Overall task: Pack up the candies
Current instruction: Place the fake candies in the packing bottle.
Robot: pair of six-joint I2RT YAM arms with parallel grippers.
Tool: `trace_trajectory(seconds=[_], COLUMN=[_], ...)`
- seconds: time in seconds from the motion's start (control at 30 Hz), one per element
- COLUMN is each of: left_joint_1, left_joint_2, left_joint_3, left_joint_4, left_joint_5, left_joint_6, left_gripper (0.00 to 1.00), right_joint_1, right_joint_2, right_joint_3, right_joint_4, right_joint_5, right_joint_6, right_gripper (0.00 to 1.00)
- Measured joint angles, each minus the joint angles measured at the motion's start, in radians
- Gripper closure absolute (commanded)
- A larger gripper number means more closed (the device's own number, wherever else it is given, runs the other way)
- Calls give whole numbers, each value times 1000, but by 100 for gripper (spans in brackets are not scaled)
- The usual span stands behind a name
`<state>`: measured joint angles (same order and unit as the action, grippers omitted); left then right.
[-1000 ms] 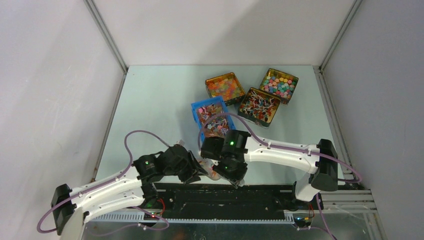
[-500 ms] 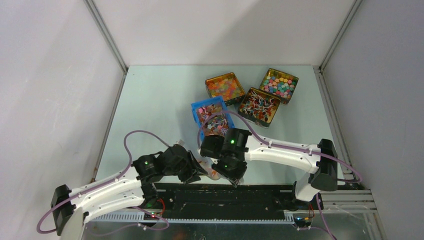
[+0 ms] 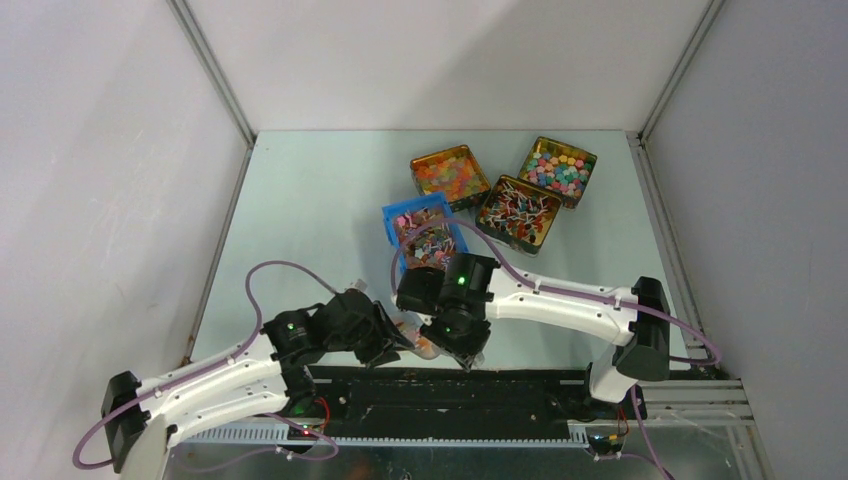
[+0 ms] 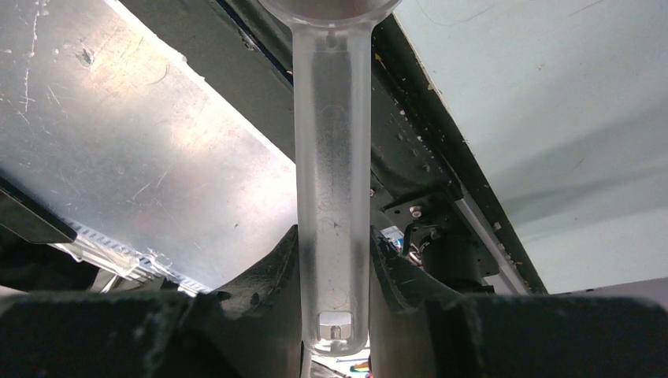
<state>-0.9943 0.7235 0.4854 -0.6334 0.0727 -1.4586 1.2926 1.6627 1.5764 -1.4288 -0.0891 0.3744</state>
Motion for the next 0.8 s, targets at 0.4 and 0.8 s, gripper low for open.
trace_trajectory(seconds=[0.4, 0.8], left_joint_1=[3, 3], left_joint_2=[-11, -15], left_joint_3=[0, 0], left_joint_4=[-10, -13], left_joint_5=[-8, -10], left_joint_6=[0, 0], left_gripper=[51, 51], right_joint_1=[0, -1], right_joint_2=[15, 26], right_joint_3=[22, 56], right_joint_4=[-8, -24], right_joint_5=[6, 13], right_joint_6=[-2, -8], right_gripper=[100, 100])
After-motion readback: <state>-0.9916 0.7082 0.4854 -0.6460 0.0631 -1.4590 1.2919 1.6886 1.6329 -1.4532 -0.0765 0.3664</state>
